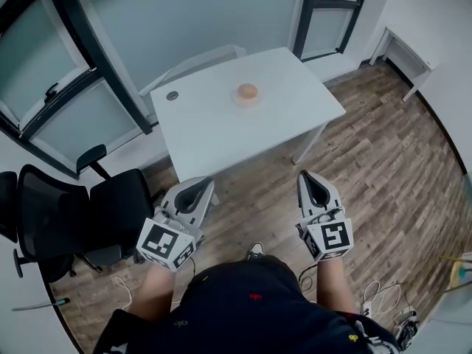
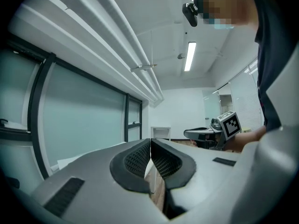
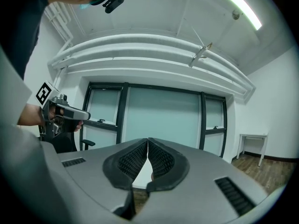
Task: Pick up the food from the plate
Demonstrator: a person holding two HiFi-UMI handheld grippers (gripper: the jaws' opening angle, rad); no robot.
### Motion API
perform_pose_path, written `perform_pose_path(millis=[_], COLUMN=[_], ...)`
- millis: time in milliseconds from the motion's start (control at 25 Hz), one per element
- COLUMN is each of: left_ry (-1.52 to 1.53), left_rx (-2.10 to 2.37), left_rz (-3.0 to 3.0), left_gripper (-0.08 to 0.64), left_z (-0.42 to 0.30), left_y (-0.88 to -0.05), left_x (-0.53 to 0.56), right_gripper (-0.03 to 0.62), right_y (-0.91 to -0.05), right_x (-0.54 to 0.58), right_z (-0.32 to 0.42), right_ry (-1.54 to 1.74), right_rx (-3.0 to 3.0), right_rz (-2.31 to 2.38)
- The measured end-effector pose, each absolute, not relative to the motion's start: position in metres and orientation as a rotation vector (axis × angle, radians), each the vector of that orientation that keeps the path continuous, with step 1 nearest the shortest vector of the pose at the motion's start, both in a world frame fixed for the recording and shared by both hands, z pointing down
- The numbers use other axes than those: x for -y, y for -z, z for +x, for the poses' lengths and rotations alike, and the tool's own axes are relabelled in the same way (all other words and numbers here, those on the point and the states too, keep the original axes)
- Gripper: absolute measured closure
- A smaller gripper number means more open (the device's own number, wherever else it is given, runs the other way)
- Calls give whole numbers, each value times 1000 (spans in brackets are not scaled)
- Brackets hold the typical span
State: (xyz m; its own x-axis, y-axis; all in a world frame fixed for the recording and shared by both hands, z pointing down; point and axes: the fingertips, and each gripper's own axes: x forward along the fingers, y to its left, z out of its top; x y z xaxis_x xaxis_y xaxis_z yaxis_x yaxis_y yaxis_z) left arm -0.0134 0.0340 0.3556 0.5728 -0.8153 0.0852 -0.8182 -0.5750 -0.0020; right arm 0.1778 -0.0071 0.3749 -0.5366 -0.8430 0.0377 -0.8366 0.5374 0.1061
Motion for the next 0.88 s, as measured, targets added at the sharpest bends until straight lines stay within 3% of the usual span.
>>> perform_pose_path(millis=[360,880], left_ry=[-160,-154], left_rx=[1466,1453], left_rz=[2682,2637], left_gripper=[537,537], left_z=[29,-23], left_y=[-375,-397], left_x=[39,177], right_gripper=[568,568], right_y=[-402,-420], right_x=[88,224], right_z=[218,159], right_ry=[34,5], right_rx=[2674,2644], right_rz=[1387,1312])
